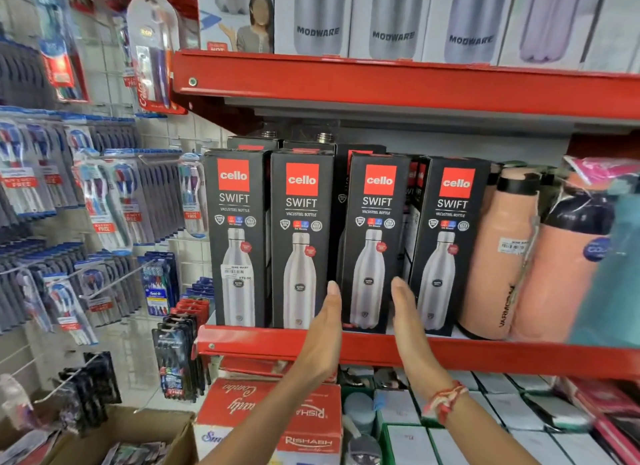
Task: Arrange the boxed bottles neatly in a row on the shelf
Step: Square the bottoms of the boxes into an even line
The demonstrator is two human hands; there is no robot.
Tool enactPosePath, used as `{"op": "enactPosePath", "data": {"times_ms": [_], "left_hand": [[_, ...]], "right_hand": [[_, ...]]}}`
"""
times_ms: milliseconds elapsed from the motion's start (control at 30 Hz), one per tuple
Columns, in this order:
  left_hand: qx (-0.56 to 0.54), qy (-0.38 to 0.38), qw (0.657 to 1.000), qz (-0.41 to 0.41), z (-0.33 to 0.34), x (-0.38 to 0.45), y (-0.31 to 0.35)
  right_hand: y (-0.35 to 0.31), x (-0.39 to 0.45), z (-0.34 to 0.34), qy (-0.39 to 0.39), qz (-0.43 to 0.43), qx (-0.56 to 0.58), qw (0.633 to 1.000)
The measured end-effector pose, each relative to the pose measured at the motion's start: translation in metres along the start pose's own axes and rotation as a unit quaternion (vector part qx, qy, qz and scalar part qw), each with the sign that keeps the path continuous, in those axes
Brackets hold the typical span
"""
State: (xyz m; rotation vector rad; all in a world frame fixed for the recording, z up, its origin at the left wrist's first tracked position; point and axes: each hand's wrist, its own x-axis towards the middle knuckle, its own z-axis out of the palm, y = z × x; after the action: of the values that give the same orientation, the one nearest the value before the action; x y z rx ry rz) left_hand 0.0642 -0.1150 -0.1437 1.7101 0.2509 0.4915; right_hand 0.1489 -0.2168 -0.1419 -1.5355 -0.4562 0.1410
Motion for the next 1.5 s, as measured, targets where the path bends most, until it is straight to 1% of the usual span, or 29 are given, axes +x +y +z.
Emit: {"op": "enactPosePath", "data": {"times_ms": [100, 233, 367, 433, 500, 600, 733, 800, 833, 867, 900, 933, 967, 1000, 1033, 1067, 1100, 1200, 1267, 1333, 1400, 1500], "left_hand": [[-0.035, 0.034, 0.998, -0.031, 0.01, 0.013, 0.0], [-0.075, 0.051, 0.994, -0.053, 0.018, 0.019, -0.002], [-0.076, 0.064, 0.994, -0.038, 0.012, 0.011, -0.003], [-0.065, 0.056, 0.996, -0.033, 0.006, 0.004, -0.003], [-0.054, 0.042, 0.997, -0.028, 0.001, -0.002, -0.001], [-0.042, 0.048, 0.998, -0.028, -0.003, -0.004, -0.001], [-0.016, 0.055, 0.998, -0.02, -0.002, -0.007, -0.001], [0.02, 0.09, 0.996, 0.02, 0.001, -0.011, -0.002], [0.044, 0.135, 0.988, 0.058, 0.005, -0.015, 0.001], [0.061, 0.189, 0.975, 0.099, 0.009, -0.02, 0.005], [0.059, 0.229, 0.962, 0.137, 0.015, -0.022, 0.007], [0.034, 0.24, 0.956, 0.163, 0.023, -0.023, 0.009], [-0.012, 0.222, 0.961, 0.167, 0.033, -0.021, 0.011], [-0.058, 0.182, 0.97, 0.151, 0.044, -0.017, 0.013], [-0.087, 0.137, 0.979, 0.127, 0.057, -0.012, 0.013], [-0.088, 0.098, 0.986, 0.104, 0.068, -0.005, 0.014], [-0.074, 0.067, 0.992, 0.083, 0.08, 0.001, 0.015], [-0.058, -0.005, 0.998, -0.003, 0.102, 0.021, 0.018], [-0.075, -0.024, 0.995, -0.066, 0.11, 0.031, 0.022], [-0.084, -0.021, 0.991, -0.101, 0.116, 0.033, 0.023], [-0.076, -0.006, 0.992, -0.104, 0.118, 0.029, 0.023], [-0.088, -0.001, 0.993, -0.08, 0.11, 0.024, 0.008]], "right_hand": [[-0.009, 0.005, -0.002, -0.064, 0.036, 0.003, 0.997], [-0.014, 0.01, -0.004, -0.102, 0.033, -0.03, 0.994], [-0.008, 0.007, -0.011, -0.138, 0.046, -0.029, 0.989], [-0.005, 0.004, -0.014, -0.154, 0.051, -0.032, 0.986], [-0.004, 0.002, -0.016, -0.166, 0.047, -0.035, 0.984], [-0.004, 0.0, -0.013, -0.19, 0.025, -0.058, 0.98], [0.002, 0.005, -0.015, -0.179, 0.009, -0.078, 0.981], [0.007, -0.002, -0.021, -0.171, -0.004, -0.082, 0.982], [0.011, -0.005, -0.024, -0.148, -0.016, -0.079, 0.986], [0.013, -0.009, -0.029, -0.109, -0.032, -0.073, 0.991], [0.016, -0.01, -0.033, -0.054, -0.049, -0.068, 0.995], [0.018, -0.011, -0.038, 0.011, -0.061, -0.063, 0.996], [0.02, -0.008, -0.044, 0.081, -0.065, -0.06, 0.993], [0.02, -0.004, -0.05, 0.143, -0.061, -0.059, 0.986], [0.02, 0.0, -0.057, 0.184, -0.052, -0.064, 0.979], [0.019, 0.005, -0.063, 0.204, -0.04, -0.072, 0.976], [0.018, 0.009, -0.069, 0.204, -0.028, -0.079, 0.975], [0.015, 0.02, -0.076, 0.158, 0.012, -0.051, 0.986], [0.012, 0.026, -0.077, 0.131, 0.031, -0.027, 0.991], [0.013, 0.031, -0.078, 0.12, 0.043, -0.022, 0.992], [0.012, 0.031, -0.078, 0.113, 0.049, -0.016, 0.992], [0.005, 0.019, -0.076, 0.083, 0.049, -0.005, 0.995]]}}
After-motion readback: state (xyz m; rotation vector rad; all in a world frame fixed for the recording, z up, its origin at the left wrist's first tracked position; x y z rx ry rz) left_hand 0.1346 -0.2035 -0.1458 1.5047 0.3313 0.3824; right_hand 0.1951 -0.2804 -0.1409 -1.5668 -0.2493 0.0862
